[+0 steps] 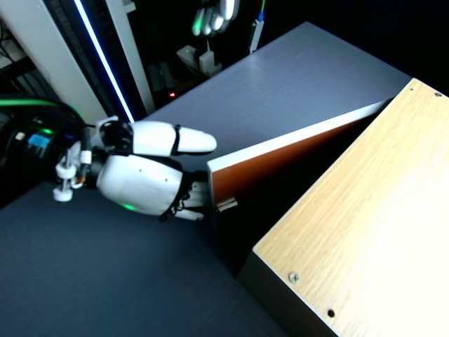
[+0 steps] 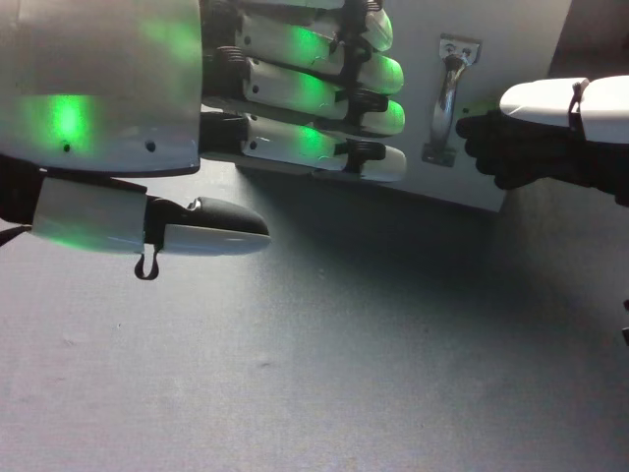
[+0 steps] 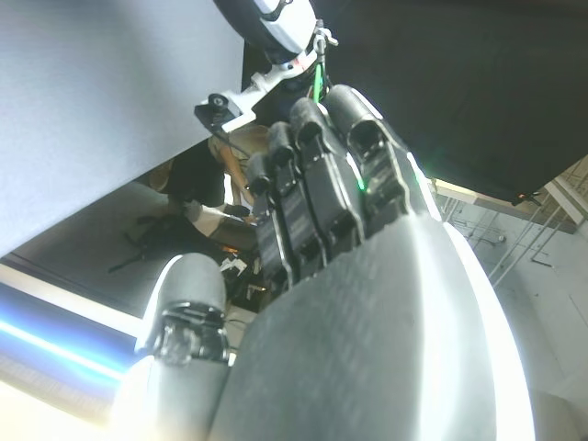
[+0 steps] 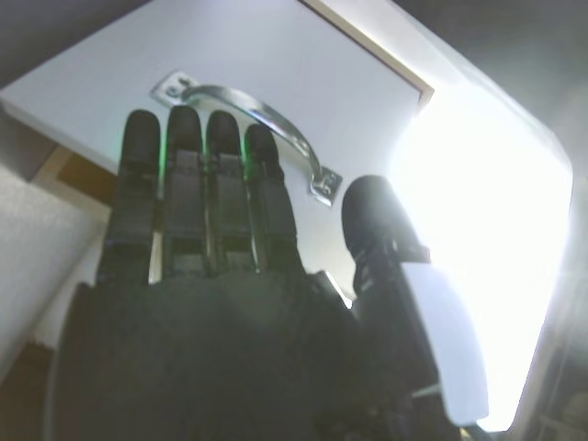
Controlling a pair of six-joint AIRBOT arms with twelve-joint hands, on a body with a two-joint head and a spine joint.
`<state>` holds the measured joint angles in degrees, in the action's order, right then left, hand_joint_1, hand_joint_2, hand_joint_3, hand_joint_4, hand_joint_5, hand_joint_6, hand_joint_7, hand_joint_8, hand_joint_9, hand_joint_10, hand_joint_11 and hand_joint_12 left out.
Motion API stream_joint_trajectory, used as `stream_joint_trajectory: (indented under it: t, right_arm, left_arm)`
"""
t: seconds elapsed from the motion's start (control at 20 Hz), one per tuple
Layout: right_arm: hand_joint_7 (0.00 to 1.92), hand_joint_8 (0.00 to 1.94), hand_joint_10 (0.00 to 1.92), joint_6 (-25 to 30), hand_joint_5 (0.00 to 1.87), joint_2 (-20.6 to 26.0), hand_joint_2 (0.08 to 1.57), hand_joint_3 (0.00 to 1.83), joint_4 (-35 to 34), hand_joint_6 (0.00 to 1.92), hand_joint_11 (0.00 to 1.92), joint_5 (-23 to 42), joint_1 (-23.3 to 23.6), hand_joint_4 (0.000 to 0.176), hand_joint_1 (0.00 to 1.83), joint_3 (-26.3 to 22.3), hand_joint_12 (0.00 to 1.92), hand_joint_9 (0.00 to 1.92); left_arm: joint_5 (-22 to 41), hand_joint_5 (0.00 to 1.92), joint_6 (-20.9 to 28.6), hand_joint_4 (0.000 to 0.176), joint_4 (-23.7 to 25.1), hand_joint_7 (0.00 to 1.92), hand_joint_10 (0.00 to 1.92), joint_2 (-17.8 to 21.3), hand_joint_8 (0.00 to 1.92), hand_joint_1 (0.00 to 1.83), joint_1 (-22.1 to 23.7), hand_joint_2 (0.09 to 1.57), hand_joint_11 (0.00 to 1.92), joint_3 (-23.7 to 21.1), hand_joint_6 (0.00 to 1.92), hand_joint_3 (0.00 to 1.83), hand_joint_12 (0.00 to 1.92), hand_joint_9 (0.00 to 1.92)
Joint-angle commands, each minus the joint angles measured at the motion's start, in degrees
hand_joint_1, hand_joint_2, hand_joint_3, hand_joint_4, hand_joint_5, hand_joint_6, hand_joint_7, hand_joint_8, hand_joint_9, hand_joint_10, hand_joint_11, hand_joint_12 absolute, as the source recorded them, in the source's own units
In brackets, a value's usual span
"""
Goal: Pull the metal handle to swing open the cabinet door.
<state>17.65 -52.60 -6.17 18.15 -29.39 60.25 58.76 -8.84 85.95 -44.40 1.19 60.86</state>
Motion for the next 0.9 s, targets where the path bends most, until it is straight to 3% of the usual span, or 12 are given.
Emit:
stream_joint_trajectory:
  t: [0.0, 0.6, 0.85]
  right_arm:
    - [0.37, 0.0, 0.0, 0.32, 0.38, 0.48, 1.57, 0.07, -0.45, 0.0, 0.0, 6.77, 0.38, 0.0, 0.0, 0.23, 0.87, 0.33]
    - [0.38, 0.0, 0.0, 0.32, 0.38, 2.25, 1.57, 0.06, -0.45, 0.0, 0.0, 6.81, -0.06, 0.0, 0.0, 0.83, 0.89, 0.34]
    - [0.37, 0.0, 0.0, 0.33, 0.36, 3.59, 1.57, 0.07, 2.64, 0.0, 0.0, 6.82, -0.6, 0.0, 0.0, -0.72, 0.89, 0.34]
  left_arm:
    - [1.45, 0.45, -0.52, 0.0, -5.62, 0.44, 0.0, 0.36, 0.0, 0.0, 0.47, 1.57, 0.05, -0.02, 0.0, 0.05, 0.8, 0.41]
    - [1.45, 0.45, -0.52, 0.0, -5.62, 0.45, 0.0, 0.36, 0.01, 0.0, 0.47, 1.57, 0.05, -0.02, 0.0, 0.04, 0.8, 0.41]
    - [1.45, 0.45, -0.52, 0.0, -5.62, 0.45, 0.0, 0.36, 0.0, 0.0, 0.47, 1.57, 0.05, -0.02, 0.0, 0.05, 0.79, 0.41]
